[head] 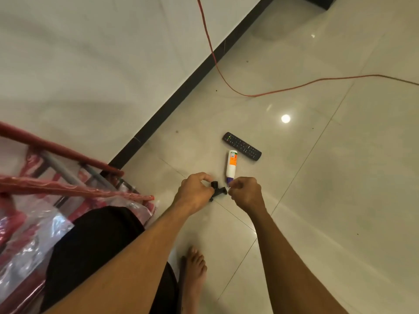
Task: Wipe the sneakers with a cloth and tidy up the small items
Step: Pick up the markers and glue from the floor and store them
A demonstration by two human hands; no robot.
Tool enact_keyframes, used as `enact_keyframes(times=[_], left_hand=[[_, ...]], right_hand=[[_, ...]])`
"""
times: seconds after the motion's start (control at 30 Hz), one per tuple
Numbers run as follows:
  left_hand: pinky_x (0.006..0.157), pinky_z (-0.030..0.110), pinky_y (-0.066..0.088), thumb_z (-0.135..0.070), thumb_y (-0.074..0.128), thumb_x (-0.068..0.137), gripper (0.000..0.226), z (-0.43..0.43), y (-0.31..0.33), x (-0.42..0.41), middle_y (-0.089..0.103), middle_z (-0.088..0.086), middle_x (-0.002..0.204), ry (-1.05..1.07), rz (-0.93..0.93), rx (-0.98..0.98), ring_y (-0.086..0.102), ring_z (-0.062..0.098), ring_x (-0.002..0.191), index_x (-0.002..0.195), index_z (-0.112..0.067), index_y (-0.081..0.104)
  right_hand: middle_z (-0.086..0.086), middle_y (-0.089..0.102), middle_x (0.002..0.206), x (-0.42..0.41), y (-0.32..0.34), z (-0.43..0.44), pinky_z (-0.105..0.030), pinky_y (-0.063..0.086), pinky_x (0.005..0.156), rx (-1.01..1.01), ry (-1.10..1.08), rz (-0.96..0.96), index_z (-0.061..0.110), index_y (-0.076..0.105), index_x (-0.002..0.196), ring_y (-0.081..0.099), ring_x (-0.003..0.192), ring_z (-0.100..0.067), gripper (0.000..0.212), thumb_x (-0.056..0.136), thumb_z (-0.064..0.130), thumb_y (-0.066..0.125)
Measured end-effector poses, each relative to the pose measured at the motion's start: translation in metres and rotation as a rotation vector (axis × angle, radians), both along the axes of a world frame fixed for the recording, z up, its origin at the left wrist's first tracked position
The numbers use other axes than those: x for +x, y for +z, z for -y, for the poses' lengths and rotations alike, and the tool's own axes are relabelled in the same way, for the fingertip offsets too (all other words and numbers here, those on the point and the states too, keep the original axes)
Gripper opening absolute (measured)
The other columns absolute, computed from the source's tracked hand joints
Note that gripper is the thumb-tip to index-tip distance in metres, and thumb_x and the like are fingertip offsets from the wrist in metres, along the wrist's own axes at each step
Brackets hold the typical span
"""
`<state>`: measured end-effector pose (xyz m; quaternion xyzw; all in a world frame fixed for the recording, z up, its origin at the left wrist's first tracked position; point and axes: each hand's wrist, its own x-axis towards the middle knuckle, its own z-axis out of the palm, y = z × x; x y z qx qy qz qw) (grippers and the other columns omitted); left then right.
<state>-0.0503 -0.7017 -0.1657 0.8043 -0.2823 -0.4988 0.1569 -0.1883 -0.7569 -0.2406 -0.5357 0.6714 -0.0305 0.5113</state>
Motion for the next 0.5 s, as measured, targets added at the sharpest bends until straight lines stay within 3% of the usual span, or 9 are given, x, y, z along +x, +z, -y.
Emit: enact_keyframes(times=[0.17, 0.5], left_hand=[[0.077, 0.038, 0.057, -0.013, 0.060, 0.090, 0.032, 0.010, -0.022, 0.006, 0.065, 0.005, 0.096, -0.035, -0.035, 0.037, 0.067, 0.024, 0.088, 0.120, -0.026, 0.060], [0.081, 0.036, 0.057, -0.012, 0.060, 0.090, 0.036, 0.021, -0.047, 0.028, 0.063, -0.002, 0.090, -0.011, -0.054, 0.049, 0.065, 0.019, 0.088, 0.123, -0.025, 0.057]], right_hand=[[-0.009, 0.065, 0.113, 0.008, -0.041, 0.000, -0.029, 0.045, 0.077, -0.010, 0.154, -0.156, 0.014, 0.068, 0.112, 0.062, 0.098, -0.027, 0.028, 0.086, 0.006, 0.062], [-0.012, 0.057, 0.125, 0.035, -0.096, -0.001, -0.036, 0.050, 0.095, -0.024, 0.407, -0.313, 0.016, 0.054, 0.129, 0.059, 0.109, -0.027, 0.044, 0.087, 0.003, 0.065]])
